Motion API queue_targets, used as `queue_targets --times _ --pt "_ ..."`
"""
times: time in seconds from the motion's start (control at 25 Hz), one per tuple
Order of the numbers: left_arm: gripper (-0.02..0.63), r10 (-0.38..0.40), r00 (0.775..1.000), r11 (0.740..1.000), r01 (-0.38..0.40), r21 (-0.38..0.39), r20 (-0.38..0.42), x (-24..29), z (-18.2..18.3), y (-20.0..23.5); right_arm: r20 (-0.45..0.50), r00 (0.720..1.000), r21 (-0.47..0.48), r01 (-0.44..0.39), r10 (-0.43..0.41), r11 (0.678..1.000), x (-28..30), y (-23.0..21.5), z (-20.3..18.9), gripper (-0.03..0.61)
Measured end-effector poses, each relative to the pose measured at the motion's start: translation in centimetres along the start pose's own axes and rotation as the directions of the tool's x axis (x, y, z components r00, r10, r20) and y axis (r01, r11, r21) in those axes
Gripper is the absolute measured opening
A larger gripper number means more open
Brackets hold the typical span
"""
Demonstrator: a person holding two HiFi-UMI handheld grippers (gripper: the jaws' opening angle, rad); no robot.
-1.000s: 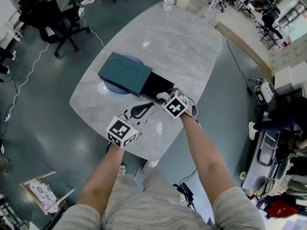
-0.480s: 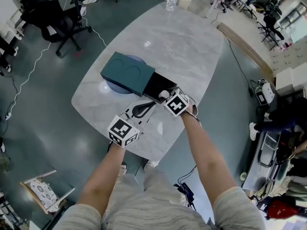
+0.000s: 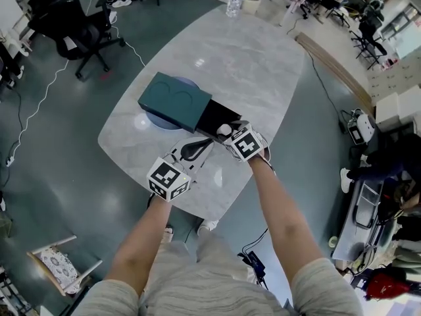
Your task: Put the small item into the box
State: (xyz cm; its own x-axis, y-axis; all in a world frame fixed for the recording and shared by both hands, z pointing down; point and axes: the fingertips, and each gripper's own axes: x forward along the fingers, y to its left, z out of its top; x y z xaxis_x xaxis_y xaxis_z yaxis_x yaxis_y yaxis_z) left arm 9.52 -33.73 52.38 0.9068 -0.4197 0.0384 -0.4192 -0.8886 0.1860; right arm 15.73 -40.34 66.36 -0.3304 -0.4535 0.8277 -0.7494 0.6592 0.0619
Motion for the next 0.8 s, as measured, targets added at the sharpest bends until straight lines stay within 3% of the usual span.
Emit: queue_targets --times 0.32,0.8 --pt "0.023 -0.007 0.999 1.0 0.008 -0.017 0.034 -0.6 1.3 -0.5 0.189 0.982 0.102 0.008 -0.027 0.995 -4.3 1.4 2.9 0.225" --pt "0.023 -0.016 0.997 0.999 0.014 0.03 0.078 -3.1 5.1 -2.5 0.446 0.886 0.148 0.066 -0.126 0.987 -12.5 6.2 6.5 0.21"
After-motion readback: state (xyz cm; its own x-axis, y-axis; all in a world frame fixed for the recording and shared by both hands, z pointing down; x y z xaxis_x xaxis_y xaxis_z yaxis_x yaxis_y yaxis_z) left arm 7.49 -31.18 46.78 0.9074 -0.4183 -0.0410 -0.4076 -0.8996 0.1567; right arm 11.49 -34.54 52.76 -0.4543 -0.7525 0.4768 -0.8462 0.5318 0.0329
